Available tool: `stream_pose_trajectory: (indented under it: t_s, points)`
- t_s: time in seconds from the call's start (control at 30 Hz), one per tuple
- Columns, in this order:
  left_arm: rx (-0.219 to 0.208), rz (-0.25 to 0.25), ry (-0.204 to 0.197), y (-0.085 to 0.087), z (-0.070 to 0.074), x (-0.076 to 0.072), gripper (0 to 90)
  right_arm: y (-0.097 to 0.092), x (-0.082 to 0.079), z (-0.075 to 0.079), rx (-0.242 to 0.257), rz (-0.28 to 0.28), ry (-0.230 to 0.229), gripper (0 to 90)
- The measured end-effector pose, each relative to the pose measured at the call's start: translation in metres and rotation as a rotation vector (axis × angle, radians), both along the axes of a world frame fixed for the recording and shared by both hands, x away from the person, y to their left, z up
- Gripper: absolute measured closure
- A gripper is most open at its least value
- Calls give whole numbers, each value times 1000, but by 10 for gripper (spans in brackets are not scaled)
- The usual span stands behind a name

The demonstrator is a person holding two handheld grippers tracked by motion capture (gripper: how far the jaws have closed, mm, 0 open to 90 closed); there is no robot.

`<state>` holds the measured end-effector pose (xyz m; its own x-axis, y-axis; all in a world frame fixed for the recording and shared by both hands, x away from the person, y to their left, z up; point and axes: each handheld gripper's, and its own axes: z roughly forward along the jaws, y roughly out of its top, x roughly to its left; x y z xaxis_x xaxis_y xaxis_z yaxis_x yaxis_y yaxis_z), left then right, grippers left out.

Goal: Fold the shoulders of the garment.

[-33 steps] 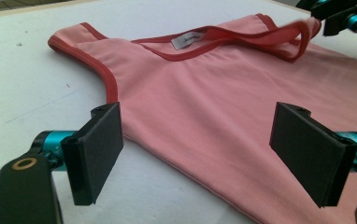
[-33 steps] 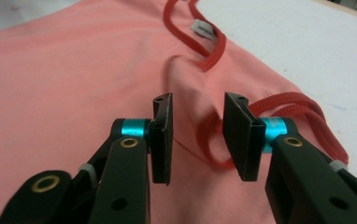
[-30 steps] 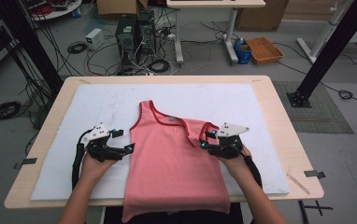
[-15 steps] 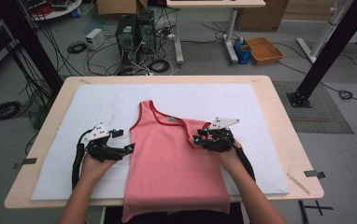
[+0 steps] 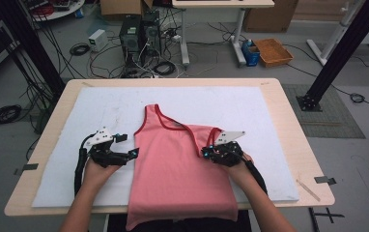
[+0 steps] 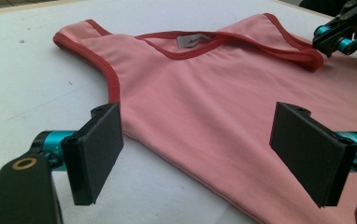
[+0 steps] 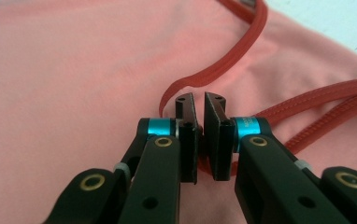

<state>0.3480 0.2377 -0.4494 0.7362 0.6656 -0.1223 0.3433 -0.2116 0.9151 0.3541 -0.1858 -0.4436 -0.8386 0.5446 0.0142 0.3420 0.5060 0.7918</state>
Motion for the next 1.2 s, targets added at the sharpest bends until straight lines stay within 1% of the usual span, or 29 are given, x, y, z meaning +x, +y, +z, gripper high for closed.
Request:
stream_pose_trajectory:
  t_s: [0.13,0.2,0.27,0.3,0.33,0.43,0.47,0.53,0.57,0.6,0.63,0.7,0.77,0.8,0.87,0.9,1.0,1.03,1.2]
  points:
    - [5,-2,-4,1,0,0,176,-6,-5,5,11,-9,-21,844]
    - [3,1,-2,1,0,0,176,-8,-8,8,-5,-22,-38,845]
    - [-8,8,4,1,0,0,176,-8,-10,10,-3,-20,-46,845]
    - [-10,7,5,1,0,0,176,-7,-13,12,-3,-15,-60,845]
    - [-10,8,5,2,0,1,176,-7,-14,12,-8,-9,-64,844]
    - [-7,10,3,1,0,0,176,-6,-17,9,-21,2,-61,840]
    - [-3,9,-3,1,0,0,176,-6,-18,8,-27,4,-63,833]
    - [-1,6,-2,1,0,0,176,-5,-21,6,-68,1,-77,832]
    - [-4,8,-4,1,0,0,176,-4,-23,5,-94,8,-85,809]
    - [-7,9,1,1,0,0,175,-4,-24,4,-99,10,-92,786]
    - [-11,9,2,1,0,0,176,-4,-26,4,-99,8,-94,785]
    - [-10,7,1,1,0,0,176,-5,-29,6,-87,14,-100,756]
    - [-6,6,-3,1,0,0,176,-9,-30,12,-41,1,-109,754]
    - [-4,6,-3,1,0,0,176,-10,-30,14,-26,-4,-111,755]
    - [-2,7,0,0,0,0,176,-11,-27,17,13,-24,-123,754]
    - [0,8,-1,1,0,0,176,-10,-23,18,33,-33,-119,753]
    - [-1,8,0,0,0,0,176,-5,-15,16,43,-45,-111,740]
    - [1,8,0,0,0,0,176,-2,-12,15,44,-38,-96,739]
    - [-6,11,1,1,0,0,176,3,-8,7,4,-17,-51,740]
